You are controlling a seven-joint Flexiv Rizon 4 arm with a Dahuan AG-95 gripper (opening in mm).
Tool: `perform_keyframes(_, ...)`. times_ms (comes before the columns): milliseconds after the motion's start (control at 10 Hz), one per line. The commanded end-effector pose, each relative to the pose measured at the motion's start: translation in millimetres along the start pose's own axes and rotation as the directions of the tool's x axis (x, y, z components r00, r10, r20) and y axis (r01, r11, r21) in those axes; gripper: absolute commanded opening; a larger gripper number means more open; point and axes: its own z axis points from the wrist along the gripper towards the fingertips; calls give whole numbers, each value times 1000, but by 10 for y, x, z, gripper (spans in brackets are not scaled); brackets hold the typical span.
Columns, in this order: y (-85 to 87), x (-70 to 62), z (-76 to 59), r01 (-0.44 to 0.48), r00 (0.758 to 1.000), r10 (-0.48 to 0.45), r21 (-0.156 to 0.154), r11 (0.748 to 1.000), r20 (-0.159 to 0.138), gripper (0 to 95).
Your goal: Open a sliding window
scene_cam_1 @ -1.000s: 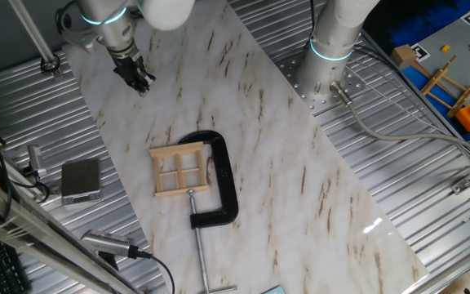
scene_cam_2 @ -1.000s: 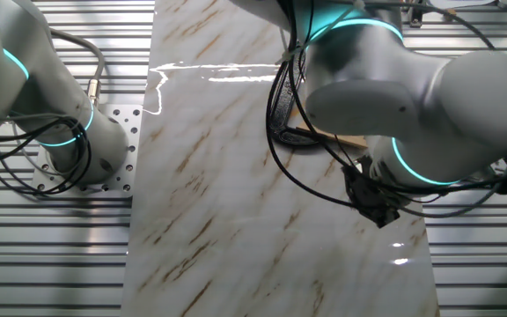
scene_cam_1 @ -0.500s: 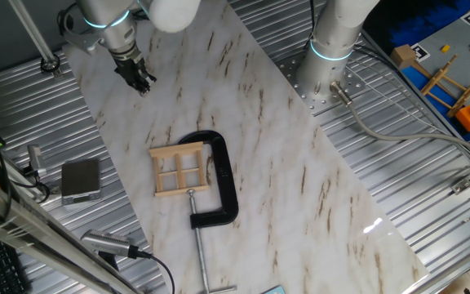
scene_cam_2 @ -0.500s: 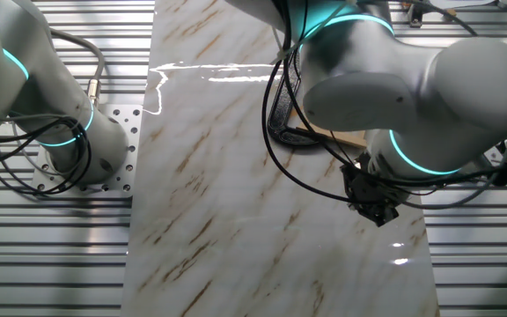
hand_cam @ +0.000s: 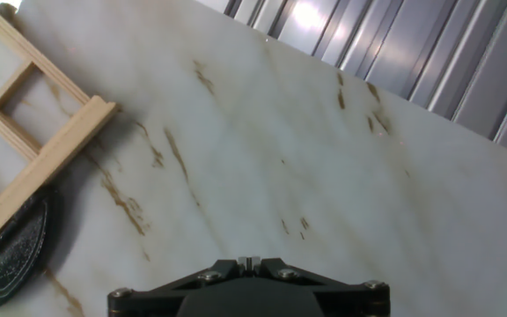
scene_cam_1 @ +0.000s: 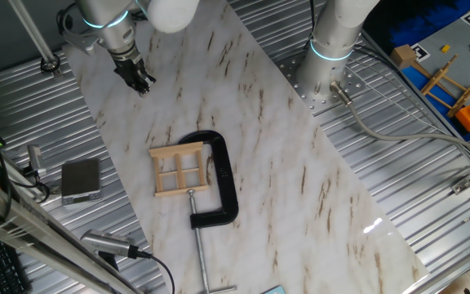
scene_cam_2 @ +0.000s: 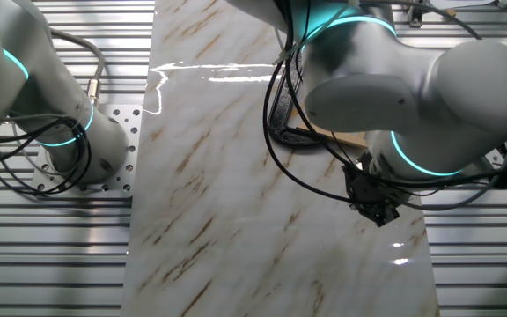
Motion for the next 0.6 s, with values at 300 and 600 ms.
perform_keyframes(300, 1, 0, 2, -3, 1000, 3, -3, 1000, 5, 0)
perform_keyframes(600, 2, 0, 0, -4, 1000, 4, -3, 1000, 5, 0)
